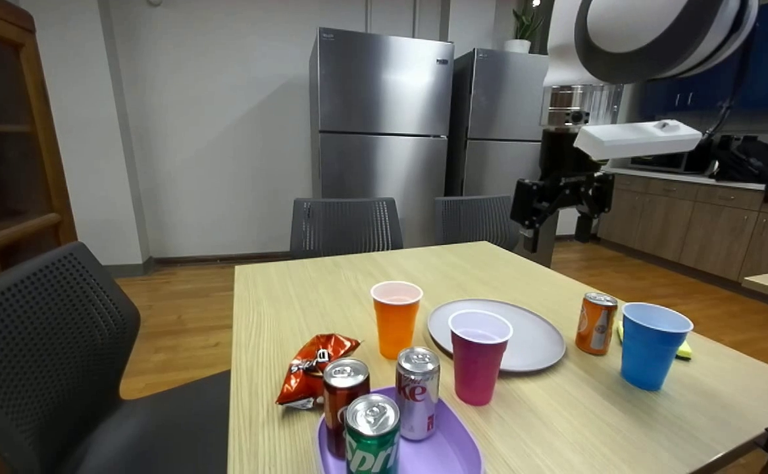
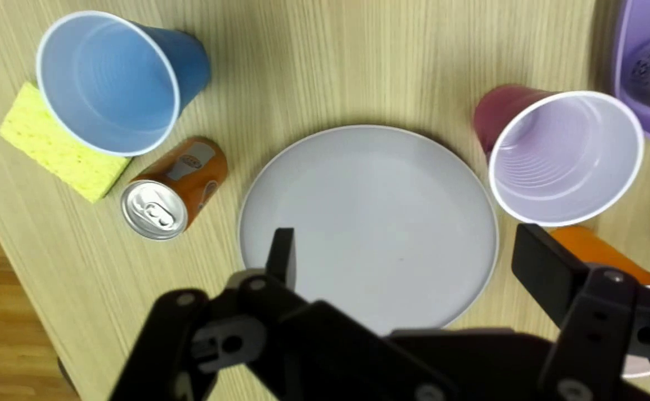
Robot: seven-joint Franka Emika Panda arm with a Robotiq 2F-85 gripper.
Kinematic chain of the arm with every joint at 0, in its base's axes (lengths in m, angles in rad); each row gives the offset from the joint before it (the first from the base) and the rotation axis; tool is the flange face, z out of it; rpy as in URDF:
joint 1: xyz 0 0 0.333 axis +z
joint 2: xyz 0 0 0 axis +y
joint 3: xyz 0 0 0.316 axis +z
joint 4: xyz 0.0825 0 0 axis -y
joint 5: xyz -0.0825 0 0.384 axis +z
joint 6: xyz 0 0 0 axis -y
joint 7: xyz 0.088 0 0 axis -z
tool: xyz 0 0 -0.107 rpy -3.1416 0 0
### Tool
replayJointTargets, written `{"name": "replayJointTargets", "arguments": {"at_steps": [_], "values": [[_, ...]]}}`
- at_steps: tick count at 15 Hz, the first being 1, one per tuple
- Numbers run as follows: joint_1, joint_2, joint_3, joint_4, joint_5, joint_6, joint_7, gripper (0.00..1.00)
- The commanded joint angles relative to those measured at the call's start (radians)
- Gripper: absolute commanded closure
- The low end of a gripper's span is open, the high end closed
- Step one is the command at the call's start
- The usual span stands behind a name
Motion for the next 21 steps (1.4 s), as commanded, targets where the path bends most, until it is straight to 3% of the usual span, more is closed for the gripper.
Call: {"name": "replayJointTargets", "arguments": {"at_steps": [1, 11, 21], "values": [[-0.06, -0.012, -0.034, -0.013, 0.012, 0.029, -0.056, 0.0], [-0.158, 0.086, -0.12, 0.029, 0.001, 0.109, -0.107, 0.0], [-0.178, 0.294, -0.173, 0.119, 0.021, 0.23, -0.115, 0.0]]}}
